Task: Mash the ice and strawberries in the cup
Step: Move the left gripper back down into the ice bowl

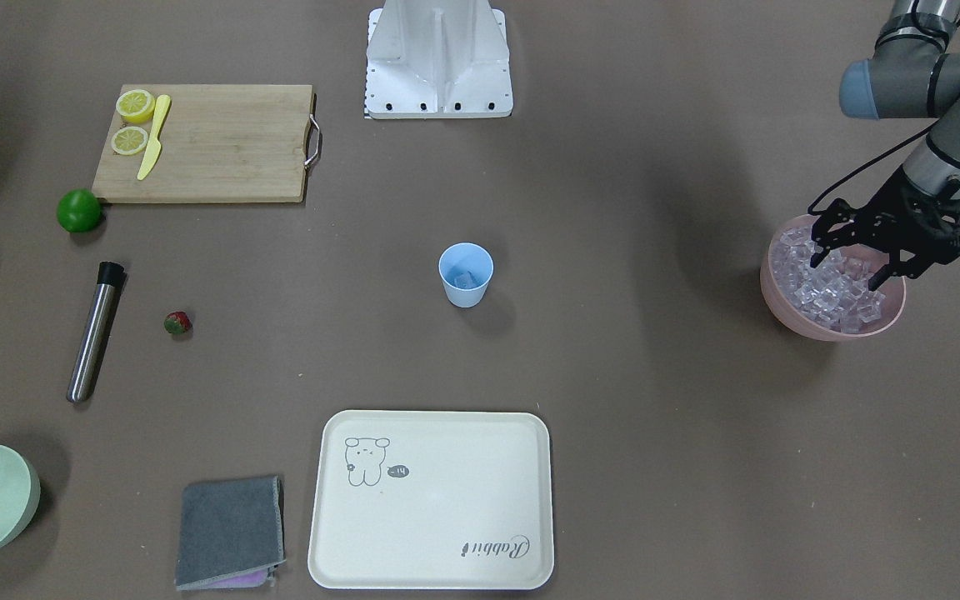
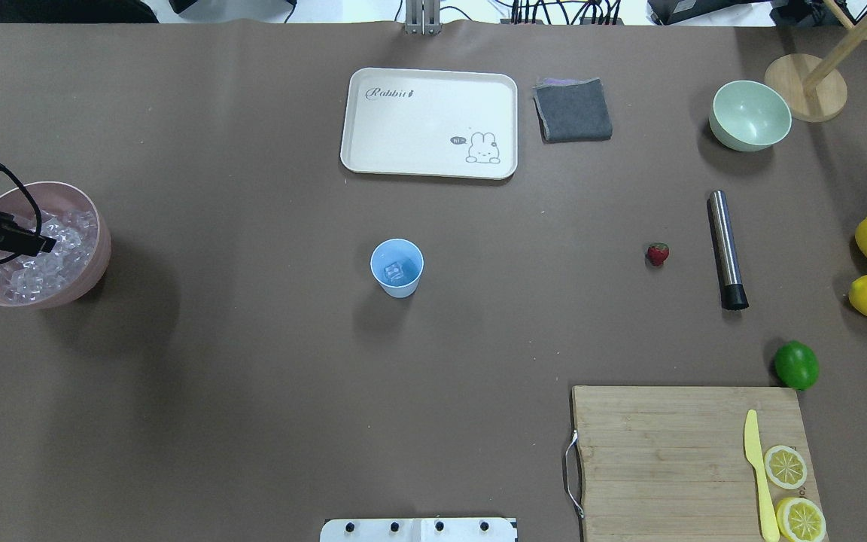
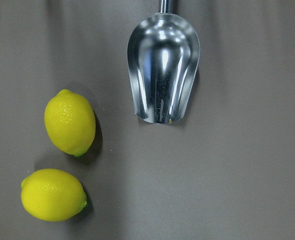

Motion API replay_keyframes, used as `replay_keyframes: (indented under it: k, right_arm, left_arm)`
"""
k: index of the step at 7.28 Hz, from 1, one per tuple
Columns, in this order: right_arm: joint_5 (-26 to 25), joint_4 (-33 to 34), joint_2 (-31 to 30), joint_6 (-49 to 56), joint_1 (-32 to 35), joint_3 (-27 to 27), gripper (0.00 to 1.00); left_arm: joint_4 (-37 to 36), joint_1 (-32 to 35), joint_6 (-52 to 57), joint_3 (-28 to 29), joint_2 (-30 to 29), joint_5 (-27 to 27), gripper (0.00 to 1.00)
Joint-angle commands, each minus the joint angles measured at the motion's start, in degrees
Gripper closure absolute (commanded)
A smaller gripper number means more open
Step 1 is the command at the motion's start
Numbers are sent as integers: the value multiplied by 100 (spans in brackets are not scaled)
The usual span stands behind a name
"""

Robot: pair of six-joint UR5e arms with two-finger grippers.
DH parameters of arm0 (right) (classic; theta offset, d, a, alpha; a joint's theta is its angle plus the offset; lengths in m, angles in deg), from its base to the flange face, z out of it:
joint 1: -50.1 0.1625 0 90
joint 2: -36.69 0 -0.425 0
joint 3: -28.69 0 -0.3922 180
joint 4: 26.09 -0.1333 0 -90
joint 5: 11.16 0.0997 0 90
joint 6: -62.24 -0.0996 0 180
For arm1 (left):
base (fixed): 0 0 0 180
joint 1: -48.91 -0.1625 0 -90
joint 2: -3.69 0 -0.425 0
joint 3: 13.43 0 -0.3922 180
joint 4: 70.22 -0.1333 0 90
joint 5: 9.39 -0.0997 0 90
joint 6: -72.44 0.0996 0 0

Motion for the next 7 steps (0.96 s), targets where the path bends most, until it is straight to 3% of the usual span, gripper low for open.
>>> replay_keyframes:
  k: [1, 5, 7]
  right_arm:
    - [5, 0, -3, 0, 1, -2, 0]
    - [5, 0, -3, 0, 1, -11, 0]
    - [-3, 0, -3, 0, 1, -11, 0]
  left_arm:
    - [-9, -29, -3, 18, -23, 3, 19]
    - [-18, -46, -12, 211, -164, 21, 19]
    - [-18, -46, -12, 220, -164, 12, 25]
